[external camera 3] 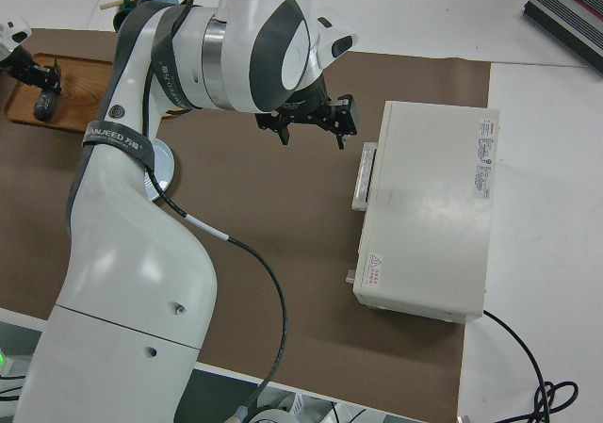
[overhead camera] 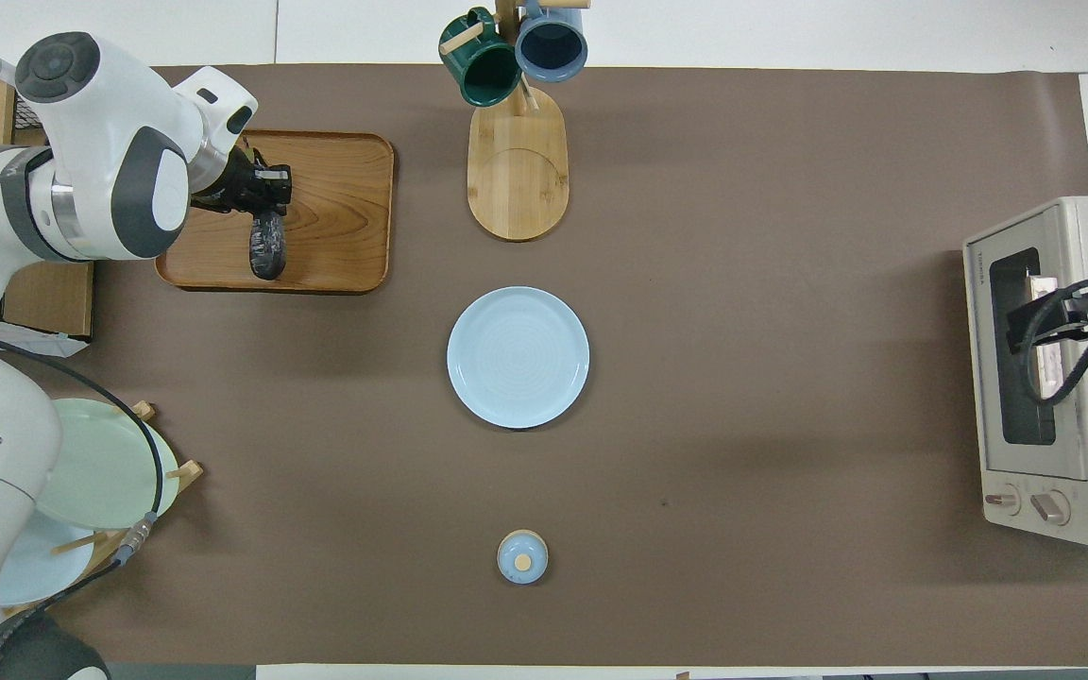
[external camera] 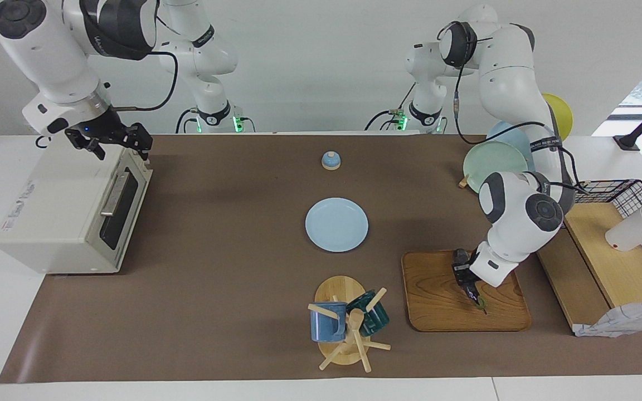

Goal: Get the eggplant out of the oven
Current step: 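Lower the eggplant onto the wooden tray with the left gripper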

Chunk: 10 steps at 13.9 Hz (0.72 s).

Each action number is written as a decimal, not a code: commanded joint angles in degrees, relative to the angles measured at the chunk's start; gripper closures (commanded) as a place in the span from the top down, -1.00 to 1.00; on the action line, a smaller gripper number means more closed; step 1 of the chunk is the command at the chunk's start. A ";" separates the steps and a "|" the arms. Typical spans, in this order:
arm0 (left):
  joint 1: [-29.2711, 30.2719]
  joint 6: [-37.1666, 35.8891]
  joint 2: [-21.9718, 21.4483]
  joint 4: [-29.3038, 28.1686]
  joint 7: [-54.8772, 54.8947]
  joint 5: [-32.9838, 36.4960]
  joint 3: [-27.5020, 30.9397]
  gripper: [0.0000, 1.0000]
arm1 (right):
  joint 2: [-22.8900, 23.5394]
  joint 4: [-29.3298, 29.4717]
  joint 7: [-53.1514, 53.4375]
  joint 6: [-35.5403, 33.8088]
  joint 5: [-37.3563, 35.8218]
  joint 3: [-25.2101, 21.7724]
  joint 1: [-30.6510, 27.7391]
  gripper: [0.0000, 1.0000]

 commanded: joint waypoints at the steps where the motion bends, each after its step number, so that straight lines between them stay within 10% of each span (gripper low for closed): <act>1: 0.36 -1.94 -0.66 0.28 0.92 1.22 -0.25 1.00 | 0.17 0.60 0.20 0.58 2.32 -0.89 -0.54 1.00; 10: 2.30 -10.80 -14.18 -0.07 -0.04 0.43 0.02 1.00 | -0.10 0.60 -0.42 0.58 2.41 -0.72 -0.98 1.00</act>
